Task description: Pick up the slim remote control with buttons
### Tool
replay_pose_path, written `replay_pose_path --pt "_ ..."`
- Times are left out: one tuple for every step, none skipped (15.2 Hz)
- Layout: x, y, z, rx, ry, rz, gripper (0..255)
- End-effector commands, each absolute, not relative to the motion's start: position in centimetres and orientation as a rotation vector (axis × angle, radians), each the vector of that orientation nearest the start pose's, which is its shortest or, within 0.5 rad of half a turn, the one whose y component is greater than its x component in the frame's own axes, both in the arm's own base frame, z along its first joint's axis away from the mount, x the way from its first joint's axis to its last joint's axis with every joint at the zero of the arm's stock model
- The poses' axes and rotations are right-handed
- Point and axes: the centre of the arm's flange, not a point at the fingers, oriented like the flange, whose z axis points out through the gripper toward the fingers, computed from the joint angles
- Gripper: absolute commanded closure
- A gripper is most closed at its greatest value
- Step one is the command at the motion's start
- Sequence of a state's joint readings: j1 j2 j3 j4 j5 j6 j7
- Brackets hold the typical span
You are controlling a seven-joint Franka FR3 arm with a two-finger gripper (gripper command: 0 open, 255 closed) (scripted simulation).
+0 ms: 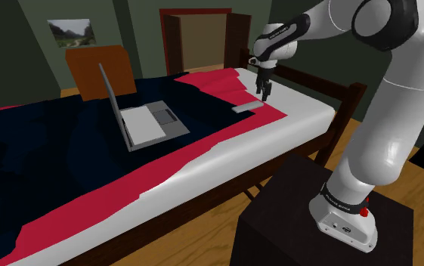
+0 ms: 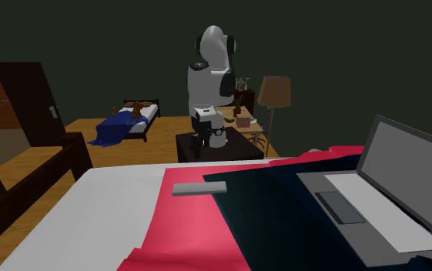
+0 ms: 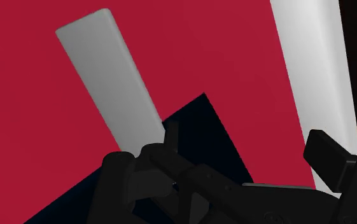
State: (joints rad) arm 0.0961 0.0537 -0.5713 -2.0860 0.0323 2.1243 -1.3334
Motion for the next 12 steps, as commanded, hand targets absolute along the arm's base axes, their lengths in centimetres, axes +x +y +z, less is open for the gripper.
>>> replay_pose_path --pt "51.4 -25.9 38.6 -2.82 -1.369 0.01 0" --pt "52.4 -26.4 37.8 -2.8 -1.407 0.011 0" --pt "53.4 -26.9 37.1 -2.779 -1.445 0.012 0" --pt "54.4 -27.3 36.4 -2.757 -1.483 0.013 0" --pt "55.5 -27.7 35.7 -2.735 -1.521 0.015 0" --pt "56.6 -28.1 34.9 -2.712 -1.558 0.016 0" --pt "57.6 -28.4 34.2 -2.689 -1.595 0.017 0" --pt "58.7 -28.7 33.5 -2.666 -1.631 0.018 0" --pt "58.9 -28.8 33.4 -2.662 -1.637 0.018 0" --pt "58.9 -28.8 32.8 -2.662 -1.637 0.018 0" --pt "58.9 -28.8 32.3 -2.662 -1.637 0.018 0" --pt "58.9 -28.8 31.8 -2.662 -1.637 0.018 0"
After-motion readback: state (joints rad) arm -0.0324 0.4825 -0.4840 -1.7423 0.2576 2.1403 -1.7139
